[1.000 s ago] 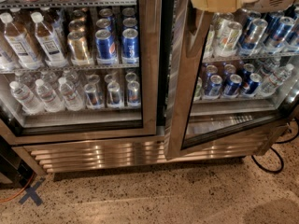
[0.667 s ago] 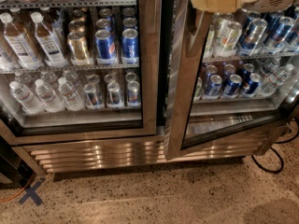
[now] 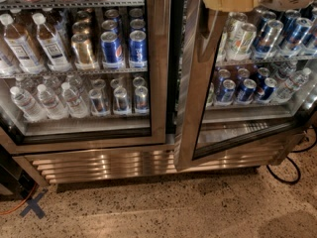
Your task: Open right fridge door
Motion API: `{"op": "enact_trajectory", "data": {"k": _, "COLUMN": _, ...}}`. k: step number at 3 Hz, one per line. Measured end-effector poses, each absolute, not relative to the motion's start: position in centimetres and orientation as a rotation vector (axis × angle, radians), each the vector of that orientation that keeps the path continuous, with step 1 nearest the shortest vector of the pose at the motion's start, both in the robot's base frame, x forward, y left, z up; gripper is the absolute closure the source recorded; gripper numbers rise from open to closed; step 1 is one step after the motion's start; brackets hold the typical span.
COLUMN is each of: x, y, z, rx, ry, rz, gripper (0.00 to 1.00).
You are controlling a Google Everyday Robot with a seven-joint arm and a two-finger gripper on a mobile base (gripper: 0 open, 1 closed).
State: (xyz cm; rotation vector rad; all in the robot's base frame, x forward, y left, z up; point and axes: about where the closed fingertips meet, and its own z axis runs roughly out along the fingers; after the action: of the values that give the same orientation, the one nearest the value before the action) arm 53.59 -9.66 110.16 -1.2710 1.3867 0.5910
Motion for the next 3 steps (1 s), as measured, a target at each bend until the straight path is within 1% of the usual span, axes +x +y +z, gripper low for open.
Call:
{"op": "enact_trajectory", "data": {"k": 2, "x": 53.0, "y": -9.79, "z": 110.37, "rx": -1.261, "ry": 1.399, "rz": 0.58, "gripper": 1.0}}
{"op": "enact_trajectory", "data": {"k": 3, "x": 53.0, "y": -10.01, "z": 110.37, "rx": -1.261, "ry": 1.399, "rz": 0.58, "gripper": 0.81}}
